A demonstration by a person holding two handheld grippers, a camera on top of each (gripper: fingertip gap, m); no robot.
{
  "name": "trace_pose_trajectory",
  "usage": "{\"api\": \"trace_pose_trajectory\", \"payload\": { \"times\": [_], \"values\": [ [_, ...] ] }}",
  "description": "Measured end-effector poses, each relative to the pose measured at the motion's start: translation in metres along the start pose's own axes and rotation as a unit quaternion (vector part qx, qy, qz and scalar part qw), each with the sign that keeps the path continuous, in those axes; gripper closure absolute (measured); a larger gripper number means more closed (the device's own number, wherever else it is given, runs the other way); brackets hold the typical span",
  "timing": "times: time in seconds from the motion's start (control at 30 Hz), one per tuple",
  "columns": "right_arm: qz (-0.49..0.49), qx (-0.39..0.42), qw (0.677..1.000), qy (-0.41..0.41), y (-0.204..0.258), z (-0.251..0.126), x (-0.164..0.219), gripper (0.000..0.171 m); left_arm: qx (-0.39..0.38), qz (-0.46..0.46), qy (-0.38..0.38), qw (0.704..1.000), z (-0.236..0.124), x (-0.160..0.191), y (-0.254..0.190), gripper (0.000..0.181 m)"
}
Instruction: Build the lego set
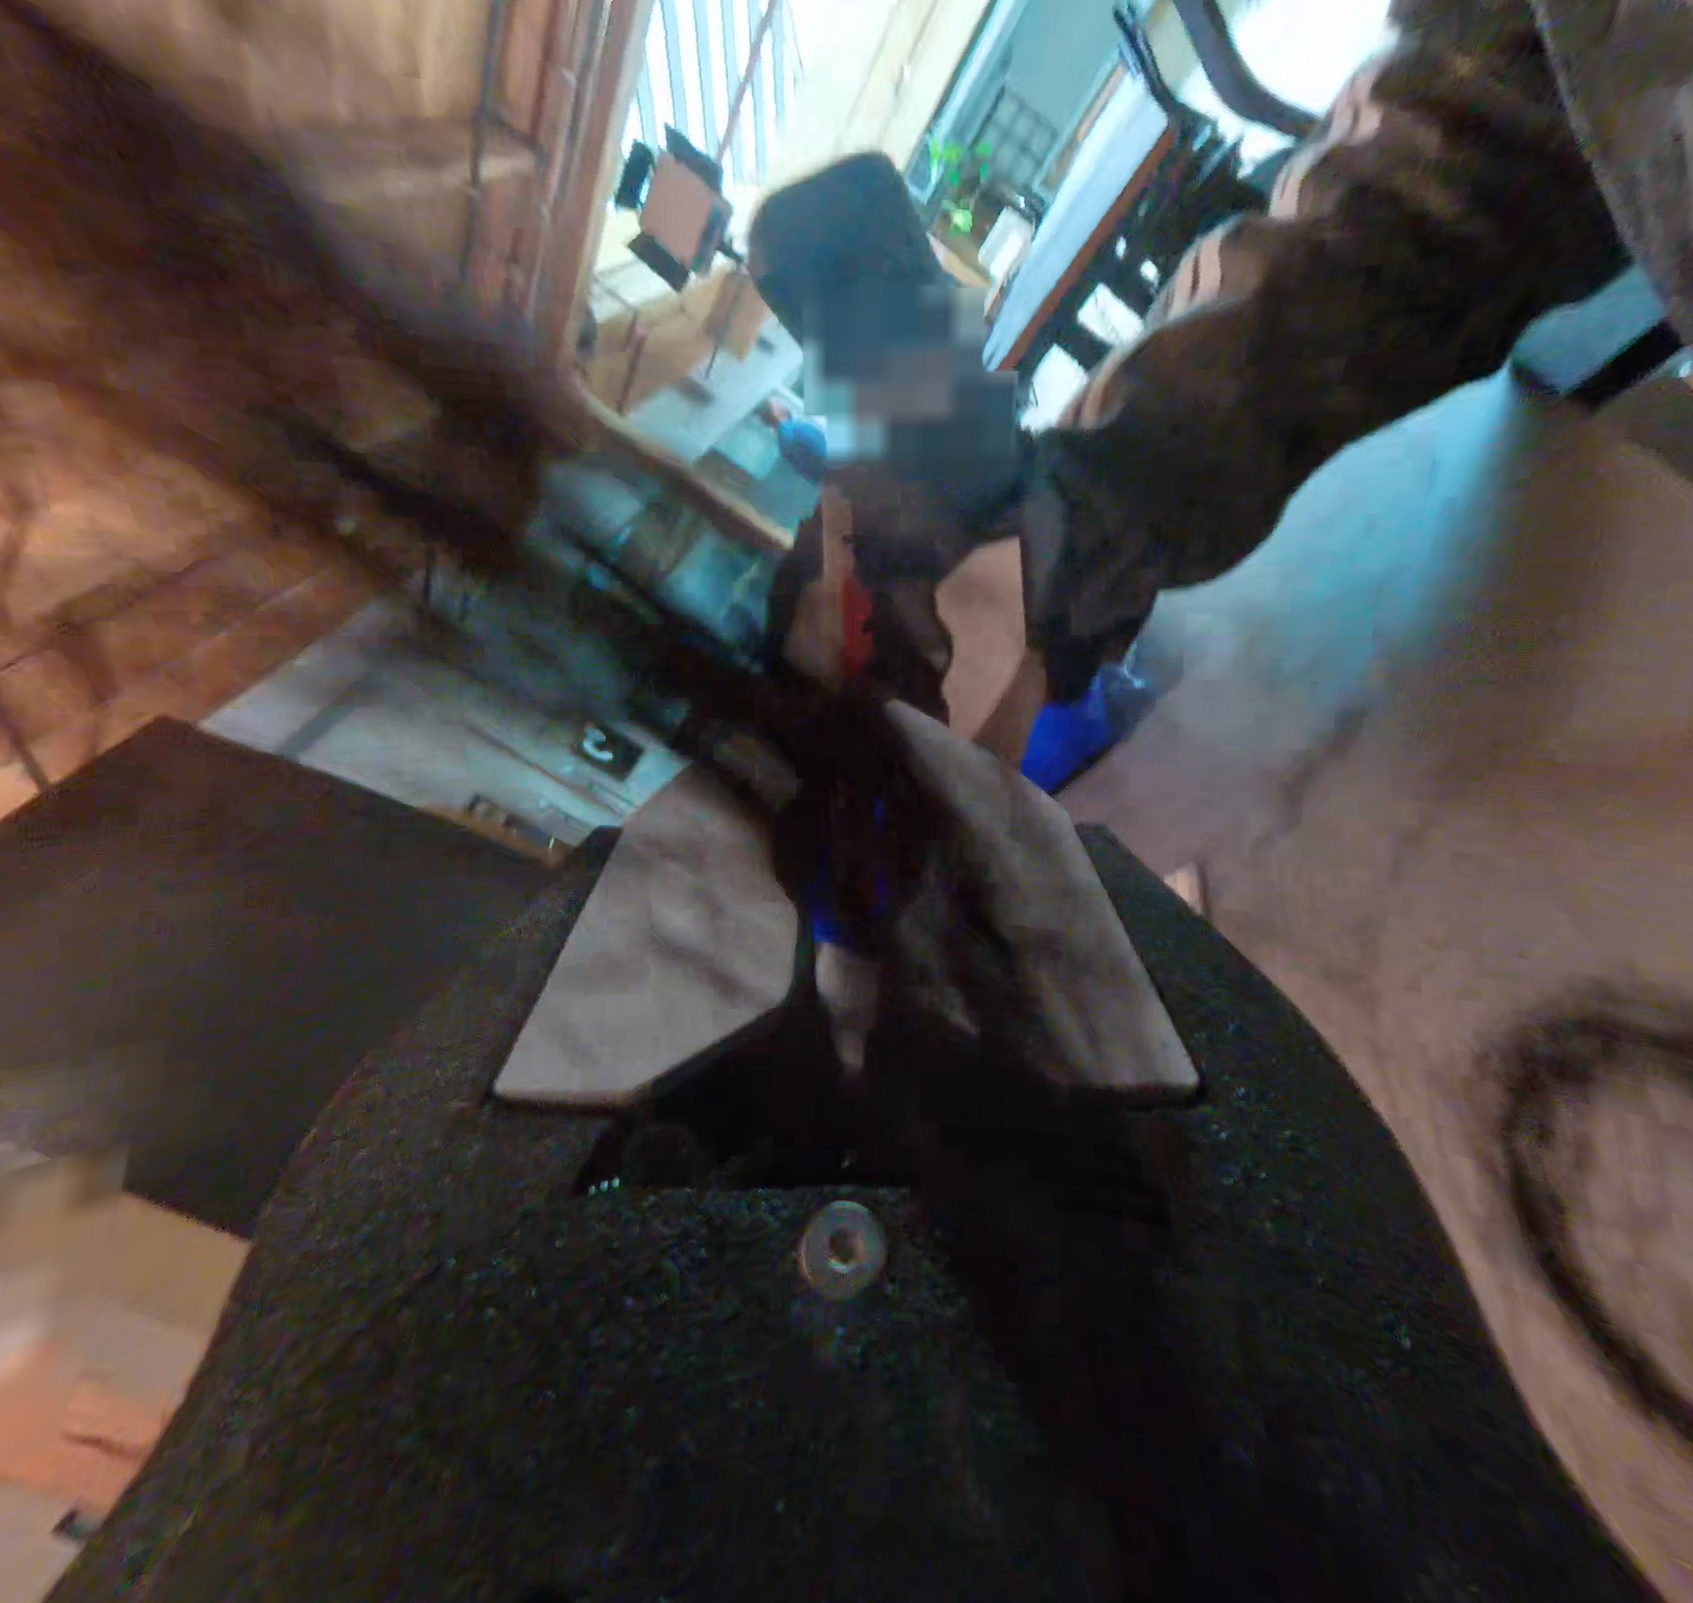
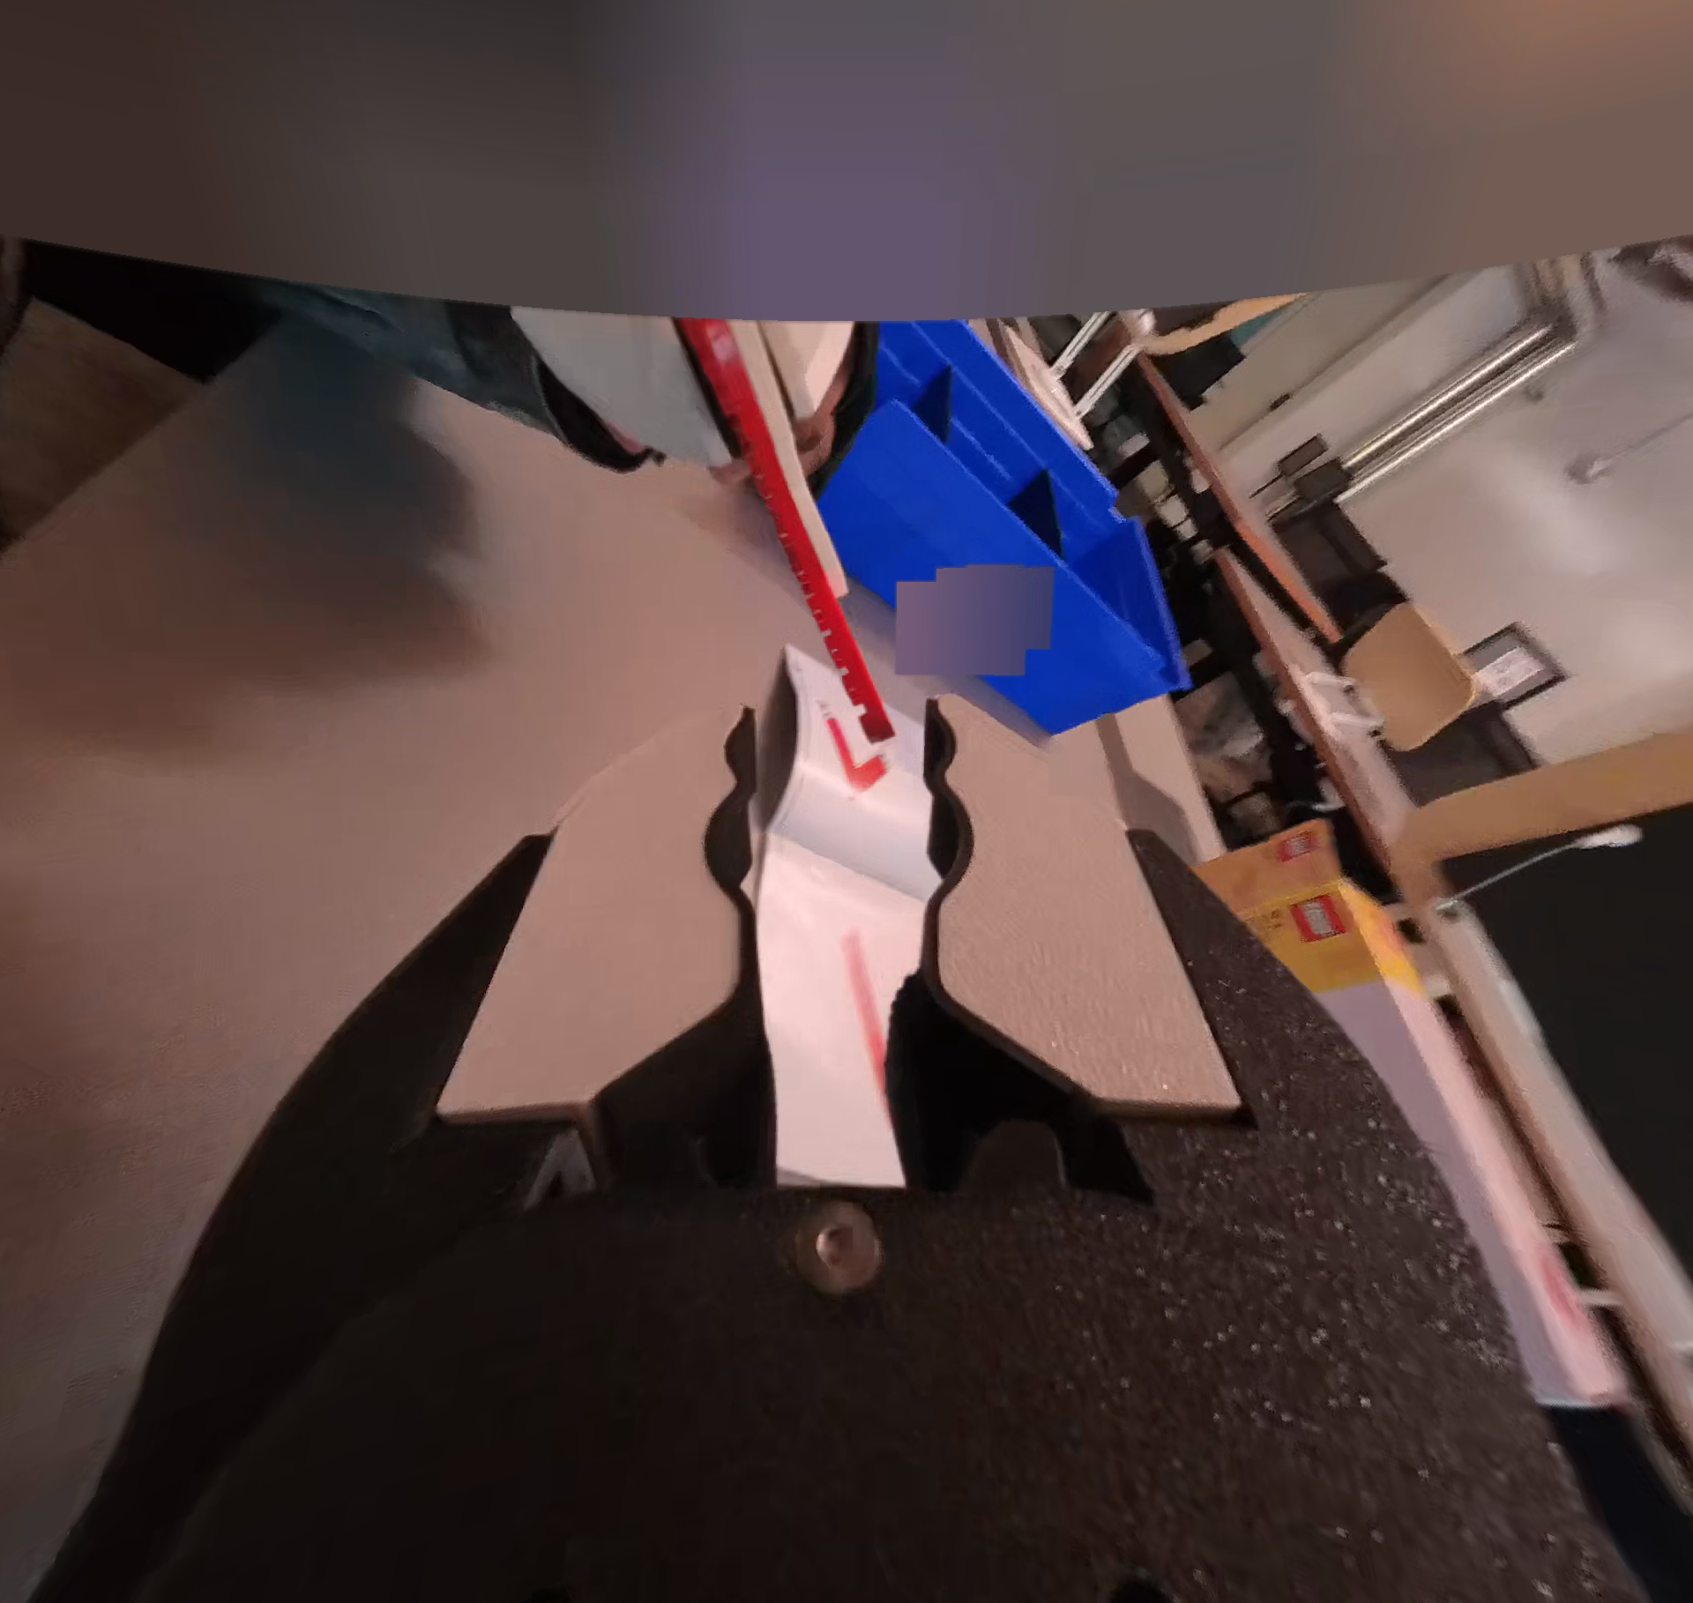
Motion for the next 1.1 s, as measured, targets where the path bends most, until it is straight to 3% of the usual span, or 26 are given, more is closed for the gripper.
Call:
{"api": "trace_pose_trajectory", "payload": {
  "times": [0.1, 0.17, 0.27, 0.37, 0.67, 0.9, 1.1],
  "values": [
    [-0.046, 0.042, 0.998, -0.014, -0.005, 0.000, -0.010, 0.161, -0.011, -0.016, -0.022, 1.000, 0.001, -0.006, 0.005, 0.173],
    [-0.063, 0.048, 0.997, -0.004, -0.006, -0.002, -0.013, 0.163, -0.022, -0.025, -0.025, 0.999, -0.001, -0.006, 0.008, 0.173],
    [-0.074, 0.070, 0.995, 0.000, -0.009, -0.006, -0.019, 0.166, -0.033, -0.015, -0.007, 0.999, -0.004, 0.000, 0.012, 0.146],
    [-0.088, 0.079, 0.993, 0.008, -0.010, -0.007, -0.021, 0.166, -0.038, 0.003, 0.022, 0.999, -0.004, 0.009, 0.013, 0.137],
    [-0.209, 0.044, 0.976, 0.040, -0.002, -0.003, -0.032, 0.166, -0.023, 0.069, 0.075, 0.995, -0.001, 0.019, 0.014, 0.140],
    [-0.241, 0.012, 0.969, 0.058, 0.002, 0.004, -0.033, 0.166, -0.010, 0.092, 0.064, 0.994, 0.003, 0.016, 0.011, 0.159],
    [-0.257, 0.006, 0.964, 0.061, 0.003, 0.007, -0.032, 0.166, -0.005, 0.096, 0.064, 0.993, 0.004, 0.016, 0.010, 0.156]
  ]
}}
Point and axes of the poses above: each gripper's, where its closed fingertips meet, z out along the fingers, x out of its underside, y = z × x across the jaws, the point moved 4 cm from there along -z, back along the fingers, and after that the axes turned 8 degrees about z, right-handed, at the moved point
